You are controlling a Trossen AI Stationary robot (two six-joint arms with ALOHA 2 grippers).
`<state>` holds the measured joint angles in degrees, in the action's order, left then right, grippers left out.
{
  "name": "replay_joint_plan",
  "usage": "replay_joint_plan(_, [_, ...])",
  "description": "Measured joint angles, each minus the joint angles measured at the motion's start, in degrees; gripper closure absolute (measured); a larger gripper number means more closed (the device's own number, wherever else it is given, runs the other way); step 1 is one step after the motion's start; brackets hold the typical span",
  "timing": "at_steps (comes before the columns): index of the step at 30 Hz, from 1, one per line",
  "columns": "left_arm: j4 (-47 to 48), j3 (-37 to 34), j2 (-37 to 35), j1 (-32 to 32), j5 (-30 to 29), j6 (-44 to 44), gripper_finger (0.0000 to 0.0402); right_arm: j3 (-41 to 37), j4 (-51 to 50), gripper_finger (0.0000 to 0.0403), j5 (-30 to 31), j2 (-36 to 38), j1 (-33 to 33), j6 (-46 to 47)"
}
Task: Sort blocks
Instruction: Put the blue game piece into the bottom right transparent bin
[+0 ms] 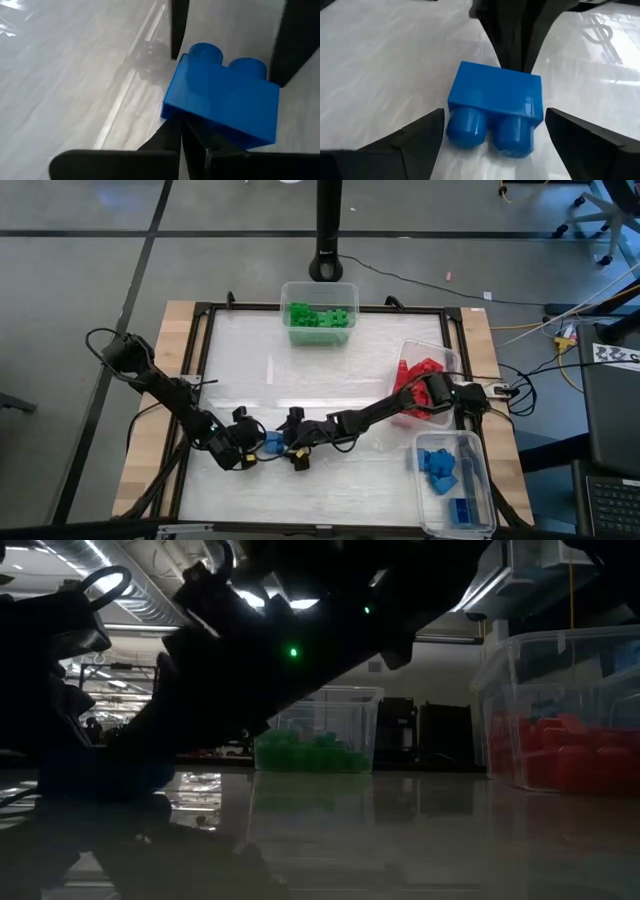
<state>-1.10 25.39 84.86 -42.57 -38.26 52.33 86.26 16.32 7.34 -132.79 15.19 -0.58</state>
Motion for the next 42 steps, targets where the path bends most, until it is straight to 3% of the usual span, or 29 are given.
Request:
replay_joint_plan(25, [-3.0,0.0,0.0,0.7,0.1,-0.7,0.0398,0.0,13.6,0.0059,8.7,-6.9,0.9,4.6])
replay_joint_plan(29, [-3.0,0.0,0.0,0.7,0.1,-0.7,0.0398,0.1,15.6,0.0066,9.7,-7.6,1.0,2.4])
replay_joint_plan(34, [-2.8,0.0,0.0,0.7,-0.1,-1.3,0.0398,0.1,16.9,0.0108,10.0,-7.6,1.0,-2.3])
replay_joint_plan(42, [-2.2,0.1,-1.4,-1.4,0.8,-1.5,0.0398,0.0,11.5,0.0108,9.2,-4.8,1.6,-6.9])
